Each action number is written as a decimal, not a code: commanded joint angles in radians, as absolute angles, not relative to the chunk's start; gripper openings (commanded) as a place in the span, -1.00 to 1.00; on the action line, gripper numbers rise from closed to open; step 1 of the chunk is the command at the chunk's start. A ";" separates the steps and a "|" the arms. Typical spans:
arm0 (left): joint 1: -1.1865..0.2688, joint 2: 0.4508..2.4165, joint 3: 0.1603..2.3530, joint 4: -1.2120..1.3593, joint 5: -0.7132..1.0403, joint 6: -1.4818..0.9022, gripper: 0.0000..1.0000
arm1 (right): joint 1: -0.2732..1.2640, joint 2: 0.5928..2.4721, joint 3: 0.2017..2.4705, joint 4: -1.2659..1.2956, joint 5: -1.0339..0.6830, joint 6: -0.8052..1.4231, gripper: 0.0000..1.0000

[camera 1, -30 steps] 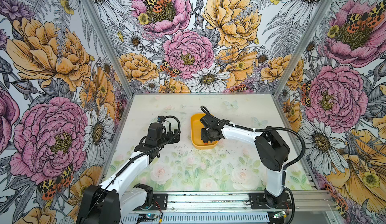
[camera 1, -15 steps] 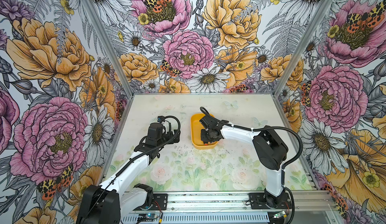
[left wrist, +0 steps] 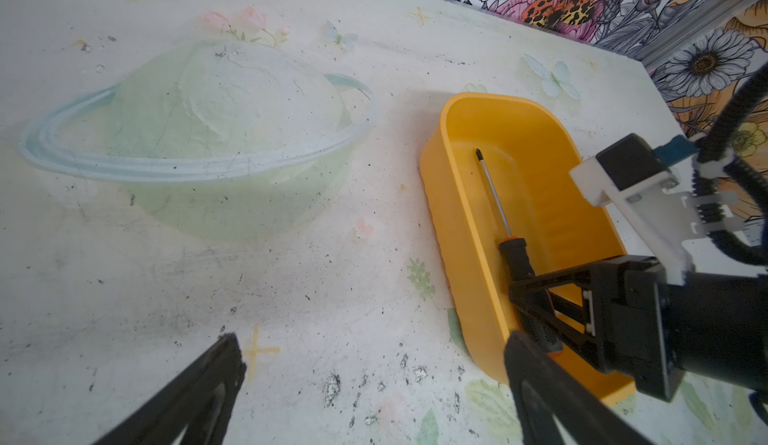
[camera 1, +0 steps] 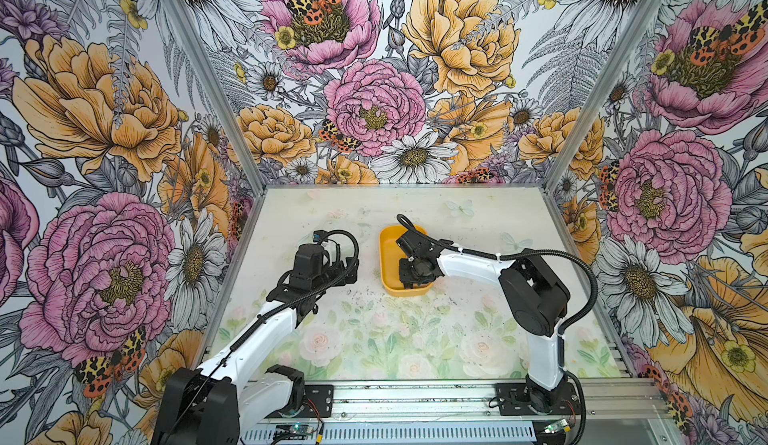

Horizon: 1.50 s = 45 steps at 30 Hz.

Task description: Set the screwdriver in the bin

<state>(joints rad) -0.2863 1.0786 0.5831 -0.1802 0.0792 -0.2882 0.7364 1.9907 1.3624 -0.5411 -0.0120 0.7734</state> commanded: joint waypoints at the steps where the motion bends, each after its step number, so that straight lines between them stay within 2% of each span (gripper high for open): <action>1: -0.295 1.064 0.576 -0.183 0.067 -0.272 0.98 | 0.739 2.000 1.395 -0.531 -0.012 0.774 -0.04; 11: -0.295 1.062 0.580 -0.184 0.070 -0.272 0.98 | 0.738 1.970 1.402 -0.536 -0.028 0.727 0.13; 15: -0.295 1.047 0.584 -0.188 0.053 -0.270 0.98 | 0.738 1.939 1.417 -0.551 -0.088 0.621 0.29; 26: -0.260 0.991 0.650 -0.202 -0.003 -0.177 0.97 | 0.688 1.689 1.318 -0.551 -0.037 0.343 0.35; 32: -0.233 0.969 0.686 -0.170 -0.020 -0.128 0.97 | 0.566 1.505 1.204 -0.545 0.002 0.202 0.36; 37: -0.221 0.935 0.672 -0.090 -0.057 -0.103 0.98 | 0.384 1.381 1.106 -0.518 0.001 0.134 0.36; 45: -0.182 0.901 0.597 0.068 -0.104 -0.018 0.98 | 0.153 1.277 0.915 -0.311 -0.008 0.095 0.36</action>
<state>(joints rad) -0.2008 0.9146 0.6285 -0.0216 -0.0631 -0.0692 0.1890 1.3064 0.9577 -0.4294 -0.0071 0.1284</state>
